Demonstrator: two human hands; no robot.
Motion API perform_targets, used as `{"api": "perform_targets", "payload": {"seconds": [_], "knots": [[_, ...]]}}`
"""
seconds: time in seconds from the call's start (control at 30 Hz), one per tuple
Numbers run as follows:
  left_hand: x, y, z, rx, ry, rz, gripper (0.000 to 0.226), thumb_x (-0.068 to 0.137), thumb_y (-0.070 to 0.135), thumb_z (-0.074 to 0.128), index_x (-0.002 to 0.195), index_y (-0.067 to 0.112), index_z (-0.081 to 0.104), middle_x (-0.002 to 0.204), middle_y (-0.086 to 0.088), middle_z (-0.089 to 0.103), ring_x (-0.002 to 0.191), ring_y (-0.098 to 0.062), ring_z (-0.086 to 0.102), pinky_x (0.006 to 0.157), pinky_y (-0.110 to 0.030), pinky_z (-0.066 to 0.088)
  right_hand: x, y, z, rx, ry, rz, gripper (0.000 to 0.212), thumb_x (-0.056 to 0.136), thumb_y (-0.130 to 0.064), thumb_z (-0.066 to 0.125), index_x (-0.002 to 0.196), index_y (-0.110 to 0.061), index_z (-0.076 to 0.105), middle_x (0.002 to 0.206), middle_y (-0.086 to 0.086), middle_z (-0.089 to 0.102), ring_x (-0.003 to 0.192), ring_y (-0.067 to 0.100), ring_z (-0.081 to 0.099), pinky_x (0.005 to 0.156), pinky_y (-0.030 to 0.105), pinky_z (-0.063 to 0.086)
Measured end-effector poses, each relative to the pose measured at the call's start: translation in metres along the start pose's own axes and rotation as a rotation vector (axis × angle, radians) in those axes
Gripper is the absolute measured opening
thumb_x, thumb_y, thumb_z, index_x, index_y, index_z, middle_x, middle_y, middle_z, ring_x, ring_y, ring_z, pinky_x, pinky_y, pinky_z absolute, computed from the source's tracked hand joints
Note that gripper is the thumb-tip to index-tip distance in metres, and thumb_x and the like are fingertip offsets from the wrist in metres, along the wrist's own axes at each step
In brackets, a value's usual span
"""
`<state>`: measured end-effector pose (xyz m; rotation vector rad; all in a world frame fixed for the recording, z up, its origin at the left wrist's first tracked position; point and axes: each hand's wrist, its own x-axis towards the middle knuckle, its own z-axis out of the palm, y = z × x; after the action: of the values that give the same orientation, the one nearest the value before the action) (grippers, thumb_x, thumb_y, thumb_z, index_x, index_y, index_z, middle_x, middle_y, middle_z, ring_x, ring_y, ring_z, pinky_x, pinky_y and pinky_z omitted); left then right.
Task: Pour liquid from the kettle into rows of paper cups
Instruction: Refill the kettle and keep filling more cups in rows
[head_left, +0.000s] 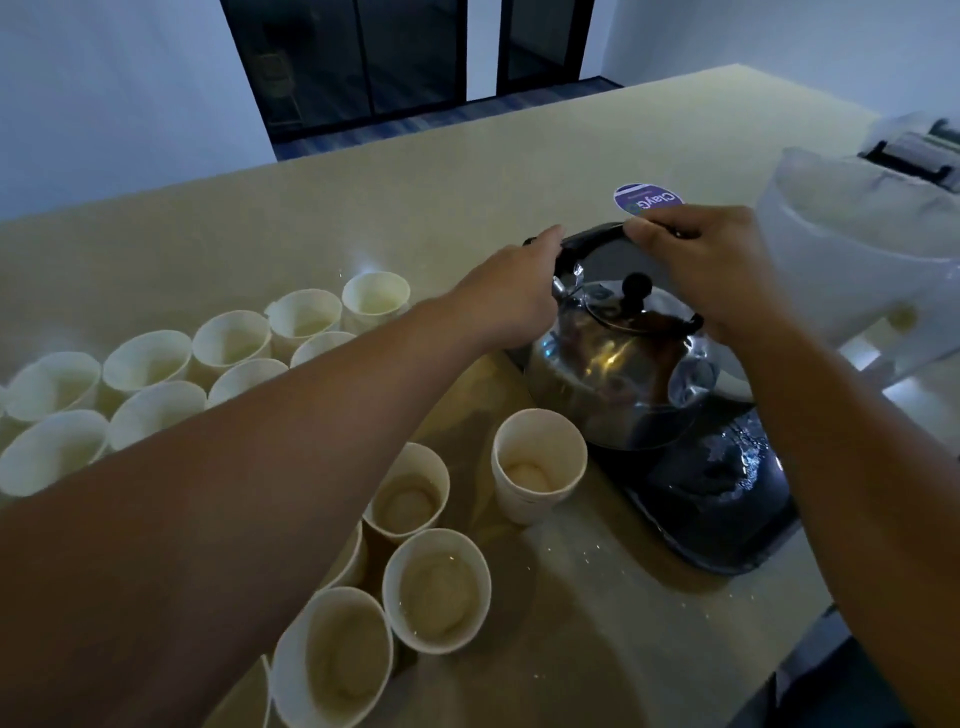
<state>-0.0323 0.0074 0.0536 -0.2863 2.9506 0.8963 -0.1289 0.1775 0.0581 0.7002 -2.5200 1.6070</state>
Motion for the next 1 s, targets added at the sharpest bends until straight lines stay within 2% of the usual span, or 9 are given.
{"api": "perform_targets", "payload": {"seconds": [0.17, 0.4, 0.53, 0.63, 0.67, 0.73, 0.8, 0.9, 1.0], "knots": [[0.001, 0.009, 0.009, 0.018, -0.001, 0.015, 0.083, 0.088, -0.001, 0.049, 0.159, 0.018, 0.011, 0.159, -0.003, 0.036, 0.143, -0.029, 0.036, 0.113, -0.044, 0.036, -0.01, 0.015, -0.005, 0.048, 0.047, 0.05, 0.006, 0.088, -0.036, 0.074, 0.086, -0.034, 0.079, 0.08, 0.002, 0.075, 0.075, 0.01, 0.063, 0.077, 0.032, 0.053], [-0.01, 0.026, 0.009, 0.04, -0.036, 0.072, 0.081, 0.092, 0.003, 0.05, 0.16, 0.018, 0.009, 0.162, -0.004, 0.029, 0.144, -0.026, 0.032, 0.111, -0.04, 0.037, -0.023, 0.018, -0.014, -0.085, 0.023, 0.039, 0.013, 0.095, -0.035, 0.067, 0.106, -0.03, 0.073, 0.093, -0.006, 0.07, 0.096, 0.017, 0.066, 0.085, 0.027, 0.048], [-0.029, 0.031, 0.005, 0.049, -0.013, 0.11, 0.064, 0.095, 0.009, 0.051, 0.154, 0.023, 0.03, 0.152, -0.002, 0.044, 0.134, -0.023, 0.045, 0.107, -0.039, 0.041, -0.037, 0.007, -0.018, -0.482, 0.041, -0.057, 0.043, 0.093, -0.04, 0.068, 0.135, -0.038, 0.057, 0.136, 0.003, 0.05, 0.132, 0.03, 0.039, 0.107, 0.041, 0.032], [-0.047, 0.03, -0.001, 0.061, -0.04, 0.098, 0.047, 0.096, 0.012, 0.051, 0.142, 0.024, 0.051, 0.138, 0.0, 0.057, 0.125, -0.02, 0.054, 0.102, -0.034, 0.045, -0.065, -0.017, -0.012, -0.308, 0.101, -0.229, 0.016, 0.091, -0.033, 0.072, 0.105, -0.03, 0.067, 0.111, -0.003, 0.059, 0.109, 0.018, 0.056, 0.09, 0.023, 0.039], [-0.052, 0.029, -0.004, 0.068, -0.05, 0.086, 0.044, 0.096, 0.011, 0.05, 0.138, 0.024, 0.055, 0.134, 0.0, 0.06, 0.122, -0.019, 0.055, 0.1, -0.033, 0.046, -0.074, -0.024, -0.009, -0.247, 0.04, -0.216, 0.007, 0.091, -0.034, 0.071, 0.09, -0.03, 0.065, 0.095, -0.008, 0.063, 0.092, 0.01, 0.061, 0.078, 0.016, 0.042], [-0.066, 0.025, -0.012, 0.082, -0.077, 0.044, 0.044, 0.096, 0.007, 0.046, 0.134, 0.024, 0.059, 0.132, 0.001, 0.062, 0.119, -0.018, 0.056, 0.098, -0.032, 0.046, -0.094, -0.037, -0.003, -0.224, -0.201, -0.163, 0.016, 0.088, -0.045, 0.066, 0.079, -0.032, 0.061, 0.078, -0.01, 0.064, 0.072, 0.003, 0.061, 0.067, 0.018, 0.047], [-0.08, 0.021, -0.019, 0.089, -0.097, 0.004, 0.046, 0.097, 0.004, 0.042, 0.134, 0.024, 0.061, 0.132, 0.001, 0.063, 0.12, -0.019, 0.056, 0.1, -0.034, 0.047, -0.11, -0.045, -0.001, -0.255, -0.453, -0.138, 0.019, 0.079, -0.054, 0.066, 0.083, -0.036, 0.063, 0.087, -0.011, 0.064, 0.08, 0.003, 0.06, 0.073, 0.025, 0.052], [-0.103, 0.015, -0.025, 0.059, -0.088, -0.039, 0.051, 0.097, -0.001, 0.04, 0.136, 0.025, 0.059, 0.13, 0.003, 0.062, 0.119, -0.016, 0.056, 0.097, -0.03, 0.048, -0.129, -0.043, -0.001, -0.469, -0.745, -0.177, 0.022, 0.074, -0.048, 0.08, 0.087, -0.046, 0.062, 0.114, -0.023, 0.047, 0.103, 0.001, 0.048, 0.086, 0.021, 0.047], [-0.123, 0.011, -0.026, -0.031, -0.043, -0.049, 0.054, 0.096, -0.004, 0.041, 0.138, 0.026, 0.057, 0.127, 0.006, 0.062, 0.117, -0.012, 0.055, 0.09, -0.023, 0.043, -0.142, -0.036, 0.007, -0.55, -0.779, -0.171, 0.029, 0.079, -0.039, 0.08, 0.084, -0.051, 0.054, 0.113, -0.025, 0.041, 0.102, 0.003, 0.048, 0.087, 0.02, 0.046]]}}
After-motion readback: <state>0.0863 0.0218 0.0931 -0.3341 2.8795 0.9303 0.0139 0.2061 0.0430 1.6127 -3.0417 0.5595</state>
